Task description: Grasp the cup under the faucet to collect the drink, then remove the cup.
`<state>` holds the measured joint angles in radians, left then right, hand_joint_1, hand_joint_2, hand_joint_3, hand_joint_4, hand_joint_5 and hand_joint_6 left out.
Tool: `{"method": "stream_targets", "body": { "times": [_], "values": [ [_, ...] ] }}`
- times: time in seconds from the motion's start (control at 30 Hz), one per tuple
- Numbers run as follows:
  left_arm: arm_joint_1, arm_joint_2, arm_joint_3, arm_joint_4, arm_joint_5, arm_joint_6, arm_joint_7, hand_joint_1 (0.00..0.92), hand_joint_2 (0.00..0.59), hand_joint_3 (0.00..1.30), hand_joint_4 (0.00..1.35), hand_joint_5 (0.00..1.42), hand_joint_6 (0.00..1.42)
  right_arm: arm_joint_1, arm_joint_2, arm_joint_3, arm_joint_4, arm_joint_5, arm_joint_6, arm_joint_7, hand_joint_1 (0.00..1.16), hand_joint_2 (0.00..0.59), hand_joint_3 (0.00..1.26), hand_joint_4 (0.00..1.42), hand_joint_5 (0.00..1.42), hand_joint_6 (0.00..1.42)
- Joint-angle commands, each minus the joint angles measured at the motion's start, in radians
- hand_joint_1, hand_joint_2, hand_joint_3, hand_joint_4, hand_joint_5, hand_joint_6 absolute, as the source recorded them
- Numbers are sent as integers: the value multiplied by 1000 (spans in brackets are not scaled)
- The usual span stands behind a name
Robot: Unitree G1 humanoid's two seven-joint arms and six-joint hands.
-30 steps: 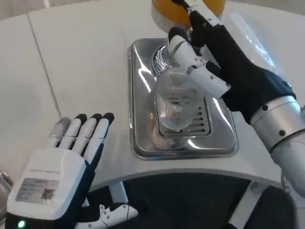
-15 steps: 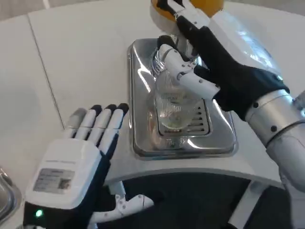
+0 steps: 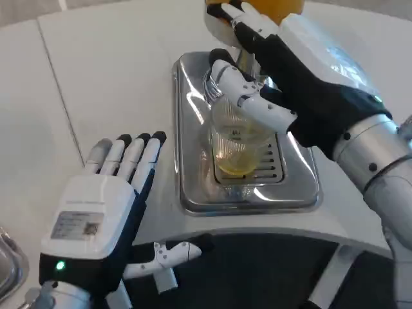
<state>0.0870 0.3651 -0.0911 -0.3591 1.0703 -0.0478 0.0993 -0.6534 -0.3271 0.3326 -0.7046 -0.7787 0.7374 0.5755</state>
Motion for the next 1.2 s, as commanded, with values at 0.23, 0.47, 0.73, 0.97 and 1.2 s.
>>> {"method": "stream_targets", "body": {
  "times": [0.23, 0.47, 0.73, 0.97, 1.2],
  "values": [
    [-82, -17, -39, 59, -7, 38, 22, 0, 70, 0, 0, 0, 0, 24, 2, -4, 21, 14, -9, 29, 0, 556, 75, 0, 0, 0],
    [-107, -31, -65, 88, -20, 57, 24, 0, 69, 0, 0, 0, 0, 51, 3, -19, 14, 17, -27, 23, 0, 556, 75, 0, 0, 0],
    [-136, -38, -90, 95, -26, 70, 20, 0, 69, 0, 0, 0, 0, 70, 9, -33, -4, 12, -28, 25, 0, 555, 75, 0, 0, 0],
    [-143, -36, -109, 98, -32, 82, 16, 0, 69, 0, 0, 0, 0, 125, 69, -93, -36, 42, -14, -37, 0, 582, 68, 0, 0, 0],
    [-151, -31, -130, 95, -26, 85, 18, 0, 69, 0, 0, 0, 0, 191, 160, -103, -103, -23, 25, -145, 0, 586, 42, 0, 0, 0]
  ]
}}
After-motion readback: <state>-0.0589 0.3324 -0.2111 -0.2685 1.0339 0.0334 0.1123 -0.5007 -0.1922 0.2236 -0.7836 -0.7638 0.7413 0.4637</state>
